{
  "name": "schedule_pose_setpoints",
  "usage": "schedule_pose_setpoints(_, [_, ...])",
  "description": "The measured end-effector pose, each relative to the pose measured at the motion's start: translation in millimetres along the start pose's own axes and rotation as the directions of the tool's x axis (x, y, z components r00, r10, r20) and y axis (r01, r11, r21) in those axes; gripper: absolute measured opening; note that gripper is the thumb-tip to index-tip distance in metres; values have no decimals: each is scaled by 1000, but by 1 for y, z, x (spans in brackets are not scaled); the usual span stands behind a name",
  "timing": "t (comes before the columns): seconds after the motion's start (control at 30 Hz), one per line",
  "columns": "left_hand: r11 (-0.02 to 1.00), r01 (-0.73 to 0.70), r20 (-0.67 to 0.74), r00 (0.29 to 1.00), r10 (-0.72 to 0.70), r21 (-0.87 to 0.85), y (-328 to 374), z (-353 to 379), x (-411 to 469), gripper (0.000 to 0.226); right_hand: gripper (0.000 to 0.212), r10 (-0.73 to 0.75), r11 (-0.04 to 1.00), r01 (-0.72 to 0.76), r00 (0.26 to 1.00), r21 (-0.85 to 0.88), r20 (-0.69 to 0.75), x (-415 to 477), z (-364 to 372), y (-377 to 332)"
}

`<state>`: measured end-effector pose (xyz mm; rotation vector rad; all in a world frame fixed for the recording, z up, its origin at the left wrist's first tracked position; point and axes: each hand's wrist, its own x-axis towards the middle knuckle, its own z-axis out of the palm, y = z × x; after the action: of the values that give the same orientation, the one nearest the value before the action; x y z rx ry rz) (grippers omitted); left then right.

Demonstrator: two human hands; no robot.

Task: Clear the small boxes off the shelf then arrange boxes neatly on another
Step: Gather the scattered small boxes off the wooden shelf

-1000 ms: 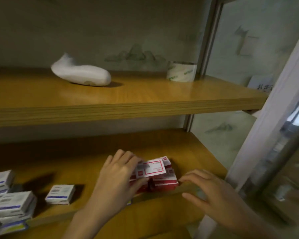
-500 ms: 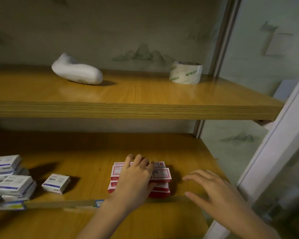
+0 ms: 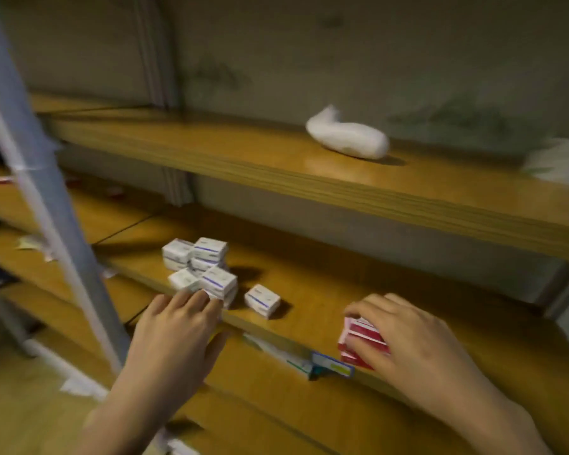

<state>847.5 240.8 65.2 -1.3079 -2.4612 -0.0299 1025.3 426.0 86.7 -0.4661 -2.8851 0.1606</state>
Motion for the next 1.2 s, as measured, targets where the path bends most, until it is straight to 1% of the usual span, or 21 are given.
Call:
schedule_pose_setpoints(0.1, [990, 136, 25, 990, -137, 27, -46, -3, -31, 34, 35, -175, 984, 175, 984, 13, -21, 36, 8, -45])
schedule_pose_setpoints(0.2, [957, 280, 90, 954, -286, 70, -90, -6, -63, 34, 37, -288, 957, 288, 958, 24, -12, 68, 26, -92])
schedule_pose_setpoints(0.27, [938, 335, 85, 936, -342, 90, -121, -5, -86, 36, 39, -345, 938, 345, 939, 28, 0, 89, 39, -123])
schedule_pose_setpoints(0.37, [905, 412, 81, 904, -420, 104, -169, -3, -117, 37, 38, -400, 914, 396, 916, 88, 29, 117, 58, -177])
schedule_pose_setpoints(0.47, [869, 485, 132, 860, -494, 95, -217, -4, -142, 43, 37, -442, 891, 430, 895, 142, 64, 144, 75, -239])
schedule_pose_setpoints(0.57, [867, 489, 60, 867, -495, 99, -274, -2, -164, 50, 36, -473, 873, 458, 879, 166, 60, 172, 94, -301])
schedule_pose_setpoints(0.77, [877, 469, 47, 878, -476, 103, -375, 1, -193, 51, 39, -466, 873, 451, 883, 187, 50, 227, 128, -400])
schedule_pose_setpoints(0.9, [867, 492, 88, 863, -498, 81, -430, 15, -196, 51, 40, -472, 872, 453, 878, 186, 72, 261, 145, -436])
schedule_pose_setpoints(1.0, [865, 498, 85, 861, -502, 68, -466, 33, -188, 50, 38, -475, 874, 458, 876, 163, 80, 290, 156, -455])
schedule_pose_setpoints(1.2, [871, 481, 78, 869, -489, 103, -543, 79, -146, 50, 38, -463, 880, 452, 884, 145, 60, 368, 183, -491])
